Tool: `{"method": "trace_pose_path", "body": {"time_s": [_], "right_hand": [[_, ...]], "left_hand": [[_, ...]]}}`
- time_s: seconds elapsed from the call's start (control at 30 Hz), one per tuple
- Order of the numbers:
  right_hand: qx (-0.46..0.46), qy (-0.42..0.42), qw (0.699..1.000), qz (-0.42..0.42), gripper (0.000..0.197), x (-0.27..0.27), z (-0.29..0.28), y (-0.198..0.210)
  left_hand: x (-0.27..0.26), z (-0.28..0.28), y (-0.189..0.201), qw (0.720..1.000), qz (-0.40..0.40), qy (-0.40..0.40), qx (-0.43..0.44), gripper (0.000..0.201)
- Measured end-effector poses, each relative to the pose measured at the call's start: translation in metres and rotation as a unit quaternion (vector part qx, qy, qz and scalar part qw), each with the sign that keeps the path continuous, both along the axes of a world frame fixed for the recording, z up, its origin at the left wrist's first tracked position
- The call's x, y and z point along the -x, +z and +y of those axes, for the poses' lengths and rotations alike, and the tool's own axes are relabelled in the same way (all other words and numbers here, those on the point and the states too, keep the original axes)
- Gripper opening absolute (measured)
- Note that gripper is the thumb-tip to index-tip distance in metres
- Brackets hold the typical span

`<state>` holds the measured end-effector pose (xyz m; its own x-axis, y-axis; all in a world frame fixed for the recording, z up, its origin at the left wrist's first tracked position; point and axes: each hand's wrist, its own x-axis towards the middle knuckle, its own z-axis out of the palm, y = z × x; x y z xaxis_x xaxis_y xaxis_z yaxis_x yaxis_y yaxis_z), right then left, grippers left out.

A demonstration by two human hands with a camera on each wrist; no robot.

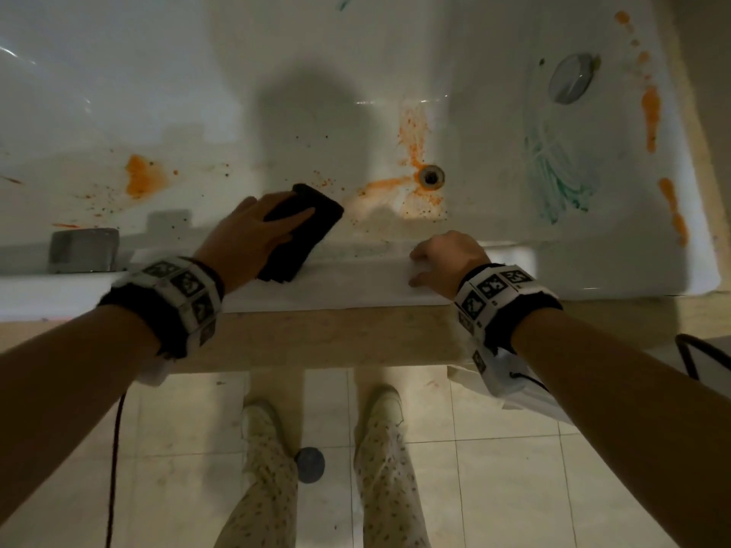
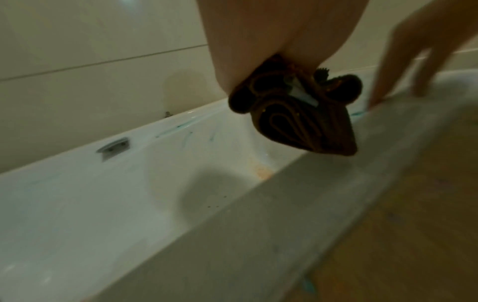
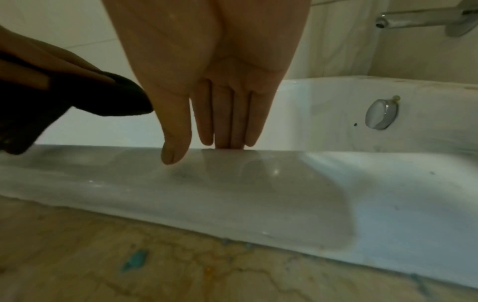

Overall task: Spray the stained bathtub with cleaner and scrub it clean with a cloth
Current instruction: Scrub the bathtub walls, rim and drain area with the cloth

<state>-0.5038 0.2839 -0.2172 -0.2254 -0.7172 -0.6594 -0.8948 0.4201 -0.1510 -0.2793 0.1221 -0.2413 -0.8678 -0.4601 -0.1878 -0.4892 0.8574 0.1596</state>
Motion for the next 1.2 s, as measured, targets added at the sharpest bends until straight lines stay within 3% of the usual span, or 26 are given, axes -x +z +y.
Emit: {"method": "trace_pose_path", "body": {"time_s": [0.07, 0.17, 0.27, 0.37, 0.5, 0.6, 0.67, 0.73, 0.8, 0.83, 0.9, 0.97, 1.07, 1.2], "right_hand": [[0.000, 0.000, 1.000, -0.011, 0.056, -0.006, -0.006, 0.001], [-0.006, 0.042, 0.998, -0.045, 0.058, -0.027, -0.014, -0.001], [0.008, 0.067, 0.996, -0.061, 0.057, -0.046, -0.021, -0.007], [0.013, 0.055, 0.997, -0.054, 0.052, -0.049, -0.025, -0.002], [-0.012, 0.041, 0.998, -0.046, 0.048, -0.050, -0.031, 0.004], [-0.002, 0.035, 0.999, -0.040, 0.049, -0.059, -0.037, 0.006], [0.014, 0.035, 0.998, -0.059, 0.054, -0.071, -0.040, 0.005], [0.019, 0.054, 0.996, -0.071, 0.054, -0.086, -0.045, 0.004], [0.015, 0.067, 0.995, -0.070, 0.050, -0.100, -0.051, 0.001], [0.010, 0.067, 0.995, -0.067, 0.049, -0.106, -0.054, 0.000], [0.007, 0.069, 0.996, -0.062, 0.047, -0.113, -0.060, 0.000], [0.013, 0.067, 0.996, -0.057, 0.045, -0.118, -0.062, 0.002], [0.023, 0.071, 0.996, -0.040, 0.049, -0.127, -0.066, 0.006], [0.035, 0.060, 0.997, -0.040, 0.053, -0.148, -0.076, 0.009]], "left_hand": [[-0.007, 0.022, 0.002, 0.998, 0.034, -0.036, -0.042, 0.046], [-0.017, 0.042, -0.015, 0.988, 0.021, -0.150, -0.008, 0.063], [-0.022, 0.032, -0.028, 0.993, 0.020, -0.119, -0.002, 0.044], [-0.022, 0.021, -0.022, 0.995, -0.016, -0.098, -0.007, 0.047], [-0.034, -0.007, -0.014, 0.994, -0.109, 0.019, 0.015, 0.046], [-0.053, -0.019, -0.002, 0.992, 0.010, 0.126, 0.000, 0.043], [-0.061, -0.015, 0.006, 0.993, 0.057, 0.108, -0.005, 0.042], [-0.070, 0.003, 0.006, 0.997, 0.079, -0.002, -0.001, 0.042], [-0.084, 0.015, -0.008, 0.991, 0.049, -0.123, 0.024, 0.048], [-0.092, 0.014, -0.021, 0.989, 0.042, -0.137, 0.035, 0.058], [-0.101, 0.010, -0.038, 0.993, 0.055, -0.105, 0.009, 0.063], [-0.102, 0.006, -0.041, 0.992, 0.085, -0.099, -0.002, 0.048], [-0.107, -0.005, -0.040, 0.992, 0.073, -0.098, -0.012, 0.044], [-0.131, -0.040, -0.029, 0.998, 0.047, -0.031, -0.009, 0.037]]}}
